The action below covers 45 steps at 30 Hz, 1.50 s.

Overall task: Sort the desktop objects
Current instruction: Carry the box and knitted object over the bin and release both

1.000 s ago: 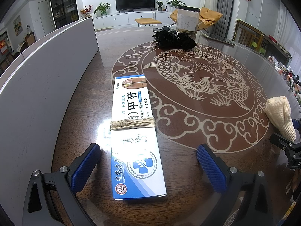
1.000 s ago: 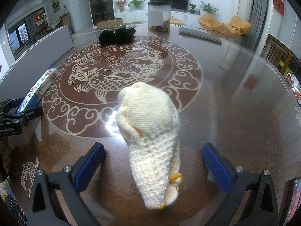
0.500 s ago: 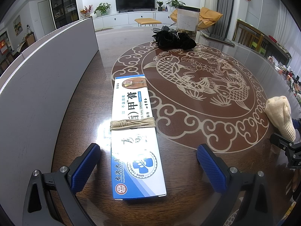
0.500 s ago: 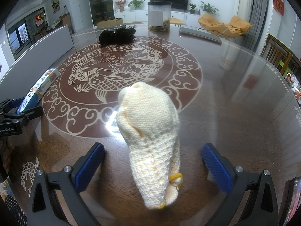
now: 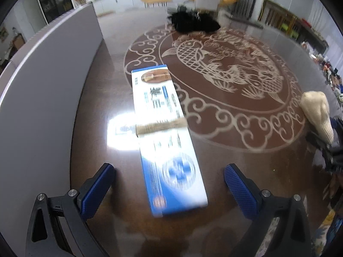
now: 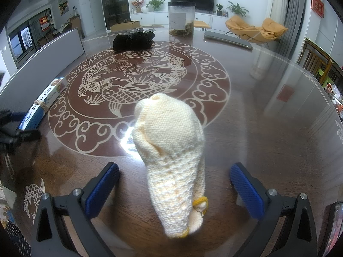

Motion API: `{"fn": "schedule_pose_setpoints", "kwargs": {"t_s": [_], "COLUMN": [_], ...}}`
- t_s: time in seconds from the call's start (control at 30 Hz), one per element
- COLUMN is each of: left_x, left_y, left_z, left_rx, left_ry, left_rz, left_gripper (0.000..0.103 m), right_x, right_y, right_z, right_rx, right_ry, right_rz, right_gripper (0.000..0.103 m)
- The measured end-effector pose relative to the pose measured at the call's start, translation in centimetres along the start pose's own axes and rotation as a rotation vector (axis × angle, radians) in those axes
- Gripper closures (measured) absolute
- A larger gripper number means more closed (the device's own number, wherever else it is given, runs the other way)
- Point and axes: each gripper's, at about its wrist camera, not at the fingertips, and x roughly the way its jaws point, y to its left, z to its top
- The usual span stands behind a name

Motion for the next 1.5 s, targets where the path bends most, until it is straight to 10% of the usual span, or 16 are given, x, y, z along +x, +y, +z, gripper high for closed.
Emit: {"fn": "schedule_pose_setpoints", "kwargs": {"t_s": [0.17, 0.27, 0.73, 0.8, 0.87, 1.23, 1.5], "left_x": [1.3, 0.4, -1.2, -1.4, -1.7, -7.8, -17.8], "left_y": [-0.2, -0.5, -1.8, -2.0, -2.4, -1.5, 6.1], "left_z": [3.1, 3.8, 1.1, 0.8, 0.1, -1.0, -0.6], "left_rx": [0.017, 0.061, 0.059, 0.060, 0.057, -0.017, -0.106], "left_ry": [0.122, 0.064, 0.015, 0.009, 0.001, -0.137, -0.298], "left_rz": [-0.003, -0.014, -0.074, -0.083, -0.087, -0.206, -0.242], "left_gripper": [0.001, 0.059, 0.060, 0.060, 0.060, 0.060, 0.060], "right_x": [0.0, 0.0, 0.1, 0.7, 1.1, -5.5, -11.1], "right_y": [0.0, 0.1, -0.3, 0.8, 1.1, 5.2, 16.4], "right_z": [0.0, 0.0, 5.2, 5.4, 5.4, 8.8, 17.8], "right_rx": [0.000, 0.000, -0.087, -0.137, -0.136, -0.221, -0.313], "right_ry": [0.000, 0.000, 0.293, 0.304, 0.333, 0.259, 0.066], "right_rz": [0.000, 0.000, 0.182, 0.138, 0.123, 0.152, 0.299], "right_gripper": [0.000, 0.000, 0.001, 0.015, 0.064, 0.064, 0.064]}}
